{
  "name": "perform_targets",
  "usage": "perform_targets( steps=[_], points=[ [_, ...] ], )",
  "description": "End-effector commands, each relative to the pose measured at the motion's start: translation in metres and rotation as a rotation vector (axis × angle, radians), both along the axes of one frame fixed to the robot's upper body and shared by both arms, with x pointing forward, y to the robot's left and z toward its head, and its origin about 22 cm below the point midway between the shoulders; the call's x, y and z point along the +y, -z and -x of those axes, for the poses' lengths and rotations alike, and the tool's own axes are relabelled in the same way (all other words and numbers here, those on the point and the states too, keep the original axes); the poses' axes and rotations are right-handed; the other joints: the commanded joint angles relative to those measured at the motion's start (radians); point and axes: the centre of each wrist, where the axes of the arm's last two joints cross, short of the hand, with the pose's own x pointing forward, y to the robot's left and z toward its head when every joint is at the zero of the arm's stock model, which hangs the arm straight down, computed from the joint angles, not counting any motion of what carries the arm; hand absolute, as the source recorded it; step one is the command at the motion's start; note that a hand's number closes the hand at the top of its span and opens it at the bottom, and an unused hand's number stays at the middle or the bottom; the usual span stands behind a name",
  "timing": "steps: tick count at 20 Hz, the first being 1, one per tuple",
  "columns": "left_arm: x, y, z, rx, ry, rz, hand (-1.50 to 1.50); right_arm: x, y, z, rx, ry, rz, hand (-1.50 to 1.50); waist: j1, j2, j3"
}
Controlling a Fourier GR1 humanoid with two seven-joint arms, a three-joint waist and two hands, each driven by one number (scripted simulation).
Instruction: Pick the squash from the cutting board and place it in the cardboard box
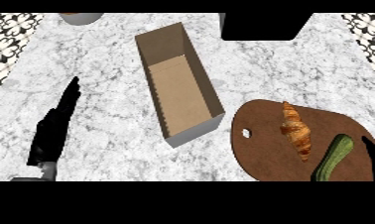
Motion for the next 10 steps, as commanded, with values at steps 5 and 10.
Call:
perform_targets(
  steps=[5,10],
  points=[
    [0.0,-0.004,-0.001,0.004,0.006,0.002,0.0,0.008,0.01,-0.012,0.005,0.011,0.01,-1.5,0.0,0.0,0.0],
    [0.005,0.001,0.004,-0.006,-0.01,-0.004,0.0,-0.003,0.013,0.0,0.005,0.019,0.0,-1.5,-0.001,0.0,0.0]
  ],
)
